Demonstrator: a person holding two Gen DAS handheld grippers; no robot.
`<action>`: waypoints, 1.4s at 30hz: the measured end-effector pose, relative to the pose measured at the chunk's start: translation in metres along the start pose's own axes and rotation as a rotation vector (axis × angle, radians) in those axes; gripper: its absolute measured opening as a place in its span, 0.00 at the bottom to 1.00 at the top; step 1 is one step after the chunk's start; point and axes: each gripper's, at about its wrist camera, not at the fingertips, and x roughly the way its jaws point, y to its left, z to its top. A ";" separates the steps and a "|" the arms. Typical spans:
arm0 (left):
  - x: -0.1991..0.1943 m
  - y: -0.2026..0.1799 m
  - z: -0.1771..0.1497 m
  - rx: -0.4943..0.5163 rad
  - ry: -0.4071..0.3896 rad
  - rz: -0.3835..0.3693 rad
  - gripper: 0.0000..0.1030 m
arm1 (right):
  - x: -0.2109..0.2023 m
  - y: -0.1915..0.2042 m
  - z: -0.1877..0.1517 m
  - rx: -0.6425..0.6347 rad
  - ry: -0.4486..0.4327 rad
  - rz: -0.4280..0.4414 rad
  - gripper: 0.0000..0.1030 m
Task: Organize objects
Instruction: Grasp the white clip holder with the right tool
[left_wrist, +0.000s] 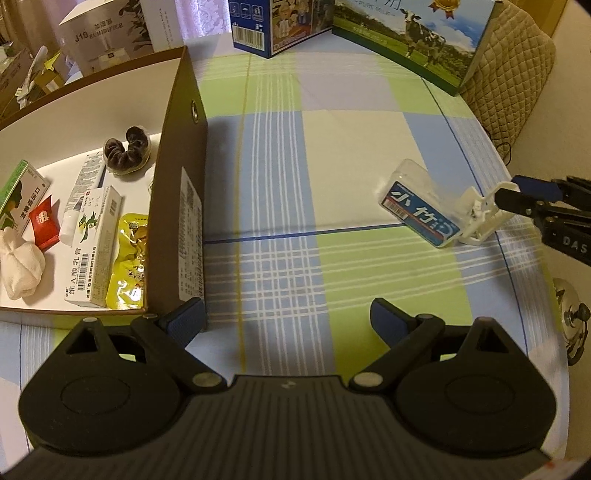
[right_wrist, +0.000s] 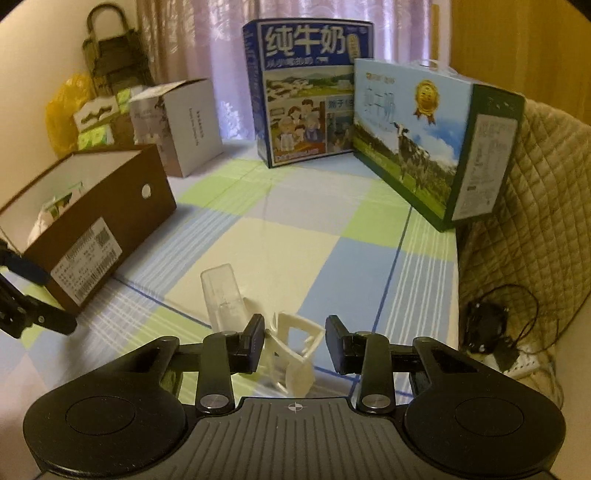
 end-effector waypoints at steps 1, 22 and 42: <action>0.001 0.001 0.000 -0.001 0.001 0.001 0.92 | -0.003 -0.001 -0.001 0.009 -0.004 -0.002 0.32; 0.008 -0.004 -0.007 0.022 0.019 -0.010 0.92 | -0.056 0.012 -0.068 0.227 0.107 -0.095 0.45; 0.019 -0.017 0.007 -0.024 -0.011 -0.047 0.97 | -0.002 0.028 -0.056 0.124 0.131 -0.107 0.38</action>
